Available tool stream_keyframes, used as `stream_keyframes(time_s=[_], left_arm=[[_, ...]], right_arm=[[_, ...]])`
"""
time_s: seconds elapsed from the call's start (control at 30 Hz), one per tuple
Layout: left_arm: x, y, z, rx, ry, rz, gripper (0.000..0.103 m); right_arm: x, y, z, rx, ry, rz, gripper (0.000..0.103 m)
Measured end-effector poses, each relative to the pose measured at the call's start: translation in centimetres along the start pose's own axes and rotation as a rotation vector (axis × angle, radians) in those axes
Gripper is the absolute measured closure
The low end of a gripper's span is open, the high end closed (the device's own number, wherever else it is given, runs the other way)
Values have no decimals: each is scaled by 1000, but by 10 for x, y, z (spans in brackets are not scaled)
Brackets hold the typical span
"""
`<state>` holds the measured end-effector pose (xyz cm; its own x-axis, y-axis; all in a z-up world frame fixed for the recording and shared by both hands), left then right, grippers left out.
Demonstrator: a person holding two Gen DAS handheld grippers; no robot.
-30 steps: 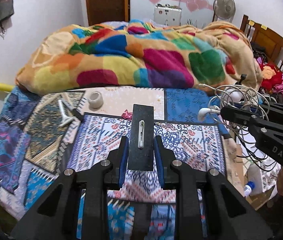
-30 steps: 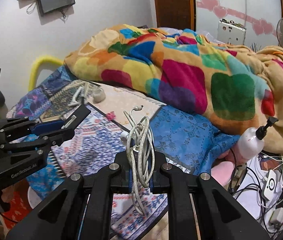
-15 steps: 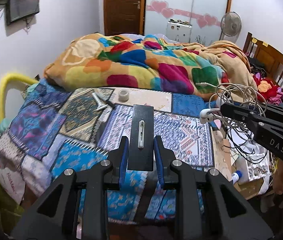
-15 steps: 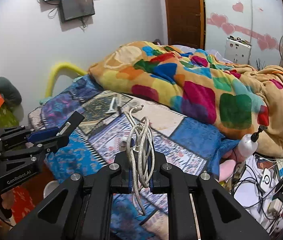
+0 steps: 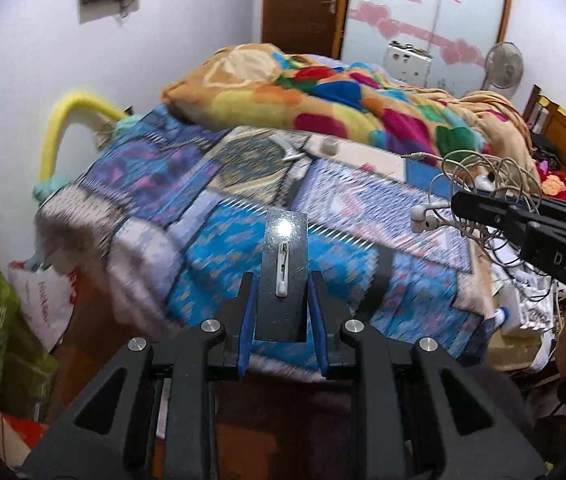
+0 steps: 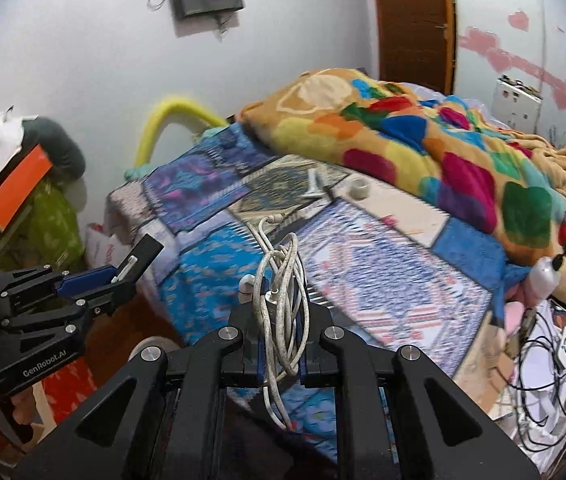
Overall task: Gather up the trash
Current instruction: 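Carry the black case and white cable down to the white bucket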
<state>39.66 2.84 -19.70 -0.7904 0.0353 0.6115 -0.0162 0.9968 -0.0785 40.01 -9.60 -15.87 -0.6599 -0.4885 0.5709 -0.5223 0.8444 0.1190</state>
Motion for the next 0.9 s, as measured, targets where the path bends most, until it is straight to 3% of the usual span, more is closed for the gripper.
stream_keyframes(time_s=[0.27, 0.5, 0.9], left_arm=[[14, 84, 52, 129, 49, -73, 78], [19, 155, 100, 209, 83, -183, 78], [-21, 226, 220, 357, 252, -289, 78]], right_arm=[[-37, 73, 28, 52, 79, -80, 93], [-78, 135, 65, 109, 183, -155, 93], [-149, 214, 155, 266, 427, -218, 93]])
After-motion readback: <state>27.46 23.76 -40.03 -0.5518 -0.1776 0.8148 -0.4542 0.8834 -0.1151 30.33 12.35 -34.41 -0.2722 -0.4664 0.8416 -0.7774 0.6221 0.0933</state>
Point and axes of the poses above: each gripper's, at about its wrist camera, not at the fingertips, and x roughly against the way its jaws point, y to its left, z to its underside, the point moved 9 cm from there along -x, roughly the way its jaws point, and after that the axes turned 11 degrees about -y, right-handed, at the moved point
